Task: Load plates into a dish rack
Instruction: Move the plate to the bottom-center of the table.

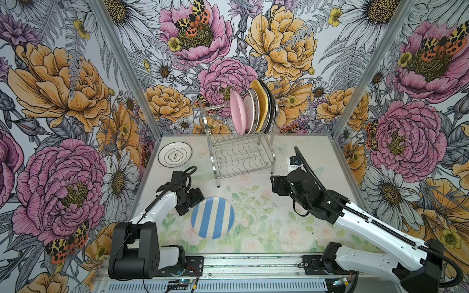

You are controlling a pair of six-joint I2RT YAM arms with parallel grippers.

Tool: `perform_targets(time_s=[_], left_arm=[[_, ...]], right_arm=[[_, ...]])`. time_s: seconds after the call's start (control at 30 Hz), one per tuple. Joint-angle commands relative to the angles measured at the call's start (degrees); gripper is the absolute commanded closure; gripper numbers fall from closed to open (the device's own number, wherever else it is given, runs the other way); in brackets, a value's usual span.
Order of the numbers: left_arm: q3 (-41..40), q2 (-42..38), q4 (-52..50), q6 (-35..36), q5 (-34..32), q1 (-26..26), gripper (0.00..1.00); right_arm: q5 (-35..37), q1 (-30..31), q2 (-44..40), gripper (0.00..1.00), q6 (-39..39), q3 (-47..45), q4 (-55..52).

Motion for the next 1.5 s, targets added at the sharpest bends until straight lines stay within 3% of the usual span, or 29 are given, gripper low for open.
perform_targets(time_s=[0.0, 0.27, 0.5, 0.83, 1.2, 1.47], left_arm=[[-1.89, -1.44, -0.65, -3.5, -4.29, -2.15, 0.08], [-3.7, -2.15, -0.38, -5.34, -4.22, -5.7, 0.04], [-4.57, -2.27, 0.4, -6.22, -0.11, -8.77, 0.05], [-2.82, 0.69, 1.12, -4.78, 3.69, -17.74, 0.06], [1.54, 7.23, 8.33, -3.43, 6.82, -26.81, 0.08], [-2.5, 4.76, 8.49, -1.22, 7.76, -25.19, 0.19]], right_arm=[[-1.28, -0.6, 0.15, 0.21, 0.42, -0.19, 1.32], [-3.06, -0.61, 0.68, 0.2, 0.44, -0.46, 1.37], [-5.63, -2.75, 1.5, 0.2, 0.65, -0.95, 1.39], [-12.79, -3.57, 6.05, 0.19, 1.39, -2.1, 3.56], [-27.33, -4.57, 13.41, 0.19, 3.51, -6.06, 9.7], [-41.42, -8.85, 16.34, 0.2, 5.15, -13.66, 16.92]])
